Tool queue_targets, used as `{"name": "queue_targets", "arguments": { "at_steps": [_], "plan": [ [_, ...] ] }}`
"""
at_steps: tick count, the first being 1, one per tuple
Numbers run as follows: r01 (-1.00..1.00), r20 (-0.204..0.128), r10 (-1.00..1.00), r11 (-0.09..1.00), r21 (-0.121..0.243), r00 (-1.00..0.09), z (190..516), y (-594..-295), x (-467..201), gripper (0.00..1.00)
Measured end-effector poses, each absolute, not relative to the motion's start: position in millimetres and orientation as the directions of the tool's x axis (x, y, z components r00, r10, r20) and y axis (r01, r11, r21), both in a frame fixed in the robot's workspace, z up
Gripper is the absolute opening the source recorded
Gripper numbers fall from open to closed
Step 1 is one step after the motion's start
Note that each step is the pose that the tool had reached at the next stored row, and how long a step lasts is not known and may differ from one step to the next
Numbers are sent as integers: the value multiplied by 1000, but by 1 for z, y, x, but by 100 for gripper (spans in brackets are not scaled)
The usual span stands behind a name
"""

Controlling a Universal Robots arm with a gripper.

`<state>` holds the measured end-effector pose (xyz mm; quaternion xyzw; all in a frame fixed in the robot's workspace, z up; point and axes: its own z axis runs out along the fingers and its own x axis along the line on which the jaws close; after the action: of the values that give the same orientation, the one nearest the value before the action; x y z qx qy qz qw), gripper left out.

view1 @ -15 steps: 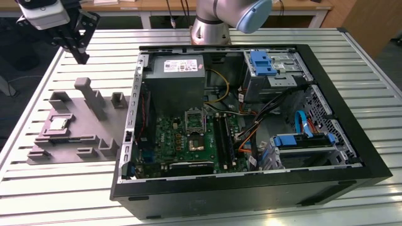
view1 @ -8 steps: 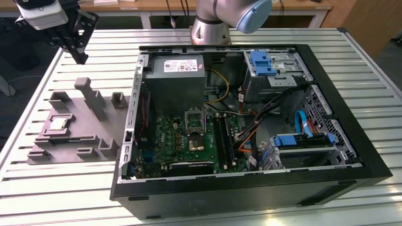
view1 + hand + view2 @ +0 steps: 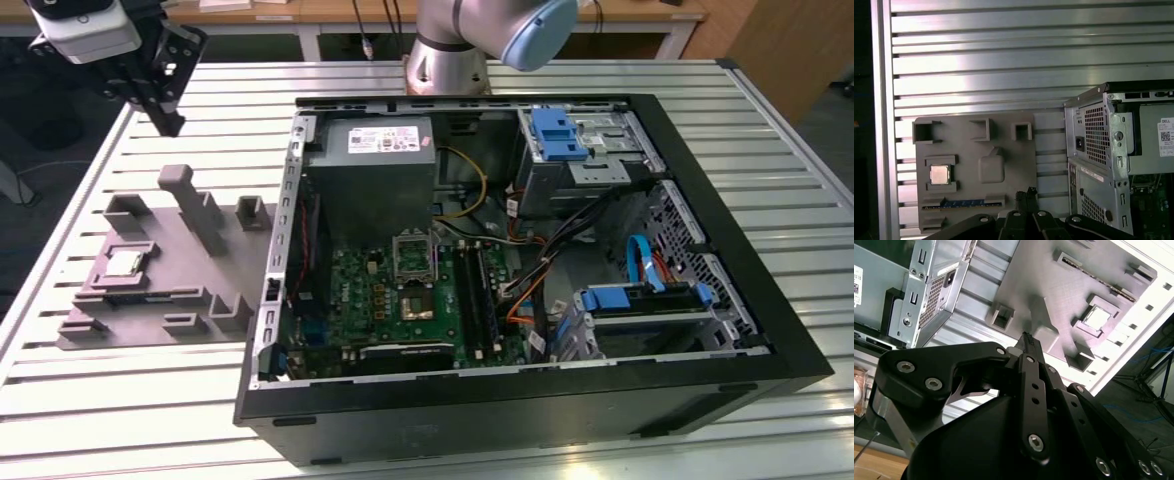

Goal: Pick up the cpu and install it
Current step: 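Reach for the cpu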

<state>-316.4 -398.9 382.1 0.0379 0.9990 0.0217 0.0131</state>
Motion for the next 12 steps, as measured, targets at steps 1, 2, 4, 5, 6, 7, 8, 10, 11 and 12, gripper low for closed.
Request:
{"name": "queue_targets", "arguments": {
  "at_steps": [1, 2, 4, 5, 6, 7, 8, 10, 11, 12],
  "plan": [
    [75, -24, 76, 996, 44, -997, 382, -399, -317, 11],
    [75, -24, 76, 996, 44, -997, 382, -399, -317, 11],
    [75, -24, 76, 996, 44, -997, 382, -399, -318, 11],
    [75, -24, 76, 996, 44, -997, 382, -399, -318, 11],
    [75, -24, 76, 996, 44, -997, 382, -399, -318, 11],
    [75, -24, 76, 996, 44, -997, 382, -399, -318, 11],
    [75, -24, 76, 996, 44, -997, 382, -399, -319, 11],
    [75, -24, 76, 996, 44, -997, 382, -399, -319, 11],
    [75, -24, 76, 996, 44, -997, 382, -399, -320, 11],
    [75, -24, 76, 996, 44, -997, 382, -399, -320, 11]
  ]
}}
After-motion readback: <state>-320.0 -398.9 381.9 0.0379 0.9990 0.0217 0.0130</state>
